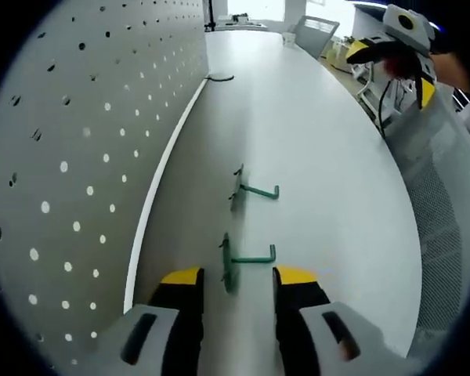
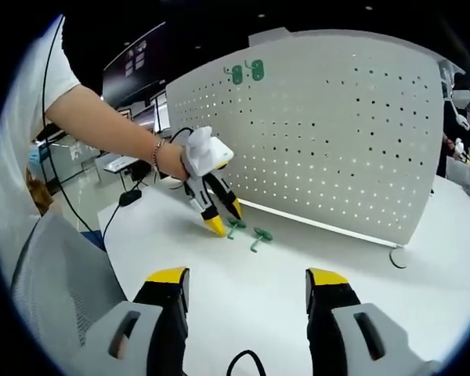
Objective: Insert the hook assembly into the mounting plate slot until the hook locks in place.
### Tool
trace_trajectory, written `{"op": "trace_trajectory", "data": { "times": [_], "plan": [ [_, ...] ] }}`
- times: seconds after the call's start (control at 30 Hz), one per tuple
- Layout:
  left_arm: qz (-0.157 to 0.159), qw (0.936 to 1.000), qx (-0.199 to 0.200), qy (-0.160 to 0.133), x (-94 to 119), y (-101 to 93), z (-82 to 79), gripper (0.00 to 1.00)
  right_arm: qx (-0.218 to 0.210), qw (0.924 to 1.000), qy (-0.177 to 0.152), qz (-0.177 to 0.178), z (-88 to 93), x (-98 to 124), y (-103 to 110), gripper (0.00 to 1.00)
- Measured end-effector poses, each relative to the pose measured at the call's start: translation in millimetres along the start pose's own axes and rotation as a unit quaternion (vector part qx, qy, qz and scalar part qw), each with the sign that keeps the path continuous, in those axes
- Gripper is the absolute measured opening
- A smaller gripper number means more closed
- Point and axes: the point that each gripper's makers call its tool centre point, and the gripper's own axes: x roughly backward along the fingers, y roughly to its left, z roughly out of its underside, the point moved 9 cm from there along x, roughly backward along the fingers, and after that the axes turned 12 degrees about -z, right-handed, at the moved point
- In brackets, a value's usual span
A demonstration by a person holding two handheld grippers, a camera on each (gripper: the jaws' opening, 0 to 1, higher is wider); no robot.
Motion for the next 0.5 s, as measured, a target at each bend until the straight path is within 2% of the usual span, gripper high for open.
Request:
{"op": "trace_trajectory", "data": {
  "times": [0.5],
  "plan": [
    [-0.019, 0.9998, 0.005, 0.006, 1.3, 0.5, 0.9, 0.16, -0.004, 1.0000, -0.004, 0.008, -0.3, 2.8, -1.8, 0.57]
  ]
}}
